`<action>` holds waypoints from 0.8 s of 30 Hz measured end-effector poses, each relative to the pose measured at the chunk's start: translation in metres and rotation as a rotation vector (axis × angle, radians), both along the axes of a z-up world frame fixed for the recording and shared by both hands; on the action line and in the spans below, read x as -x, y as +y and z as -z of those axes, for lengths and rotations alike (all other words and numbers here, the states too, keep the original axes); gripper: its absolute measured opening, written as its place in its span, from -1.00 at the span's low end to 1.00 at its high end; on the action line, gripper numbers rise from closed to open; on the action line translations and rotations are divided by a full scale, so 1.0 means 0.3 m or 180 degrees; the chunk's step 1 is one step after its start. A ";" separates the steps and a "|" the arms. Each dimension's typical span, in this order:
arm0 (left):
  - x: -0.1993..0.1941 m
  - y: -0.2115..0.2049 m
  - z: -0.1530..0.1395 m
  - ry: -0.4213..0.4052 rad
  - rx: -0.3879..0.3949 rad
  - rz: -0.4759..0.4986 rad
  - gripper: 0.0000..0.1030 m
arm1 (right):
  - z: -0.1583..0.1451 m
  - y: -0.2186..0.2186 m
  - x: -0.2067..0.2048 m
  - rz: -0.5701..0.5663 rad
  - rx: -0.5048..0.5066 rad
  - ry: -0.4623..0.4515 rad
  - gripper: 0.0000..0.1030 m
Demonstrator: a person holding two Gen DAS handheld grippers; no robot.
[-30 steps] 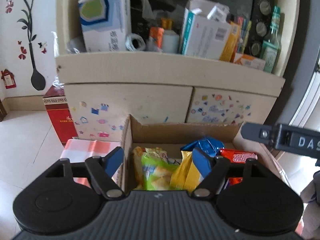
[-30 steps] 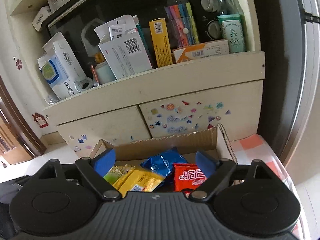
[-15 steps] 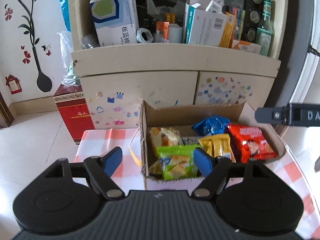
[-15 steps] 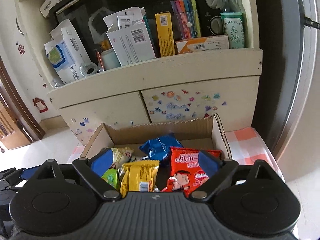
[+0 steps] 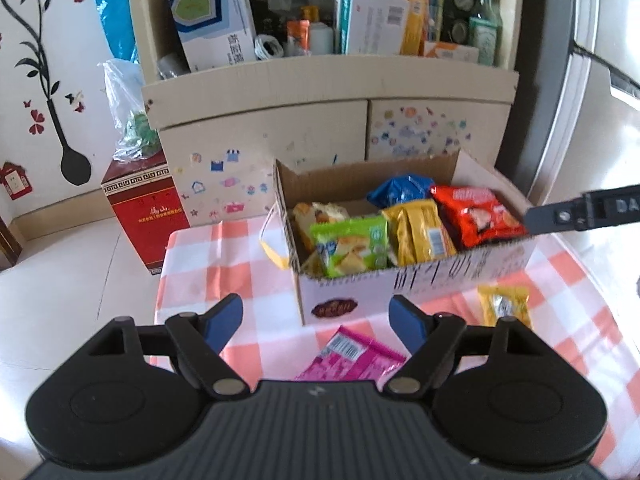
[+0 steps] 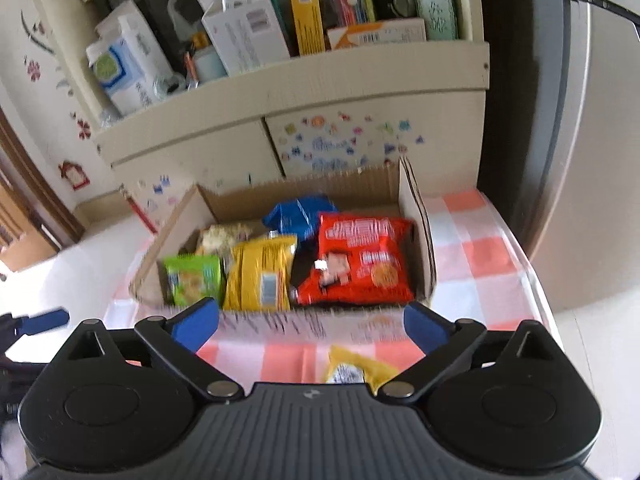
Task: Organize snacks
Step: 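Withdraw both tools toward the pink bag and yellow waffle bag on the table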
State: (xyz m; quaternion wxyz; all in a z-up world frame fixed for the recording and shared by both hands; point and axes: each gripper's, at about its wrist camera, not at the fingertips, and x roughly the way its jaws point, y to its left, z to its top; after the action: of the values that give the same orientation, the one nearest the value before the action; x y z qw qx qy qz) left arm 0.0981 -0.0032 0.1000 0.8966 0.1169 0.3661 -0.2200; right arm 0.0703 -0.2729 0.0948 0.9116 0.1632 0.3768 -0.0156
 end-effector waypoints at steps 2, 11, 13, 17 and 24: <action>0.003 0.016 0.013 0.0057 0.0010 0.0034 0.55 | 0.011 0.001 0.021 -0.0054 -0.0002 0.0068 0.98; -0.024 0.028 0.130 0.0301 -0.0101 0.0258 0.55 | 0.110 -0.029 0.001 0.0108 -0.0139 0.0482 1.00; -0.032 0.022 0.166 0.0405 -0.0064 0.0325 0.55 | 0.135 -0.031 -0.018 0.0175 -0.0197 0.0567 1.00; -0.029 -0.008 0.226 0.0422 -0.0236 0.0478 0.55 | 0.170 -0.024 -0.048 0.0200 -0.0283 0.0697 1.00; -0.046 -0.037 0.277 0.0458 -0.0261 0.0655 0.54 | 0.194 0.000 -0.076 0.0215 -0.0146 0.0813 1.00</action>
State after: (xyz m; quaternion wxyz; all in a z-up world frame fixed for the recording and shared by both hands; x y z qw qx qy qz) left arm 0.1118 -0.0142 0.0169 0.8353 0.1743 0.4242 -0.3034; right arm 0.0931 -0.2729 0.0367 0.8512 0.1933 0.4845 -0.0583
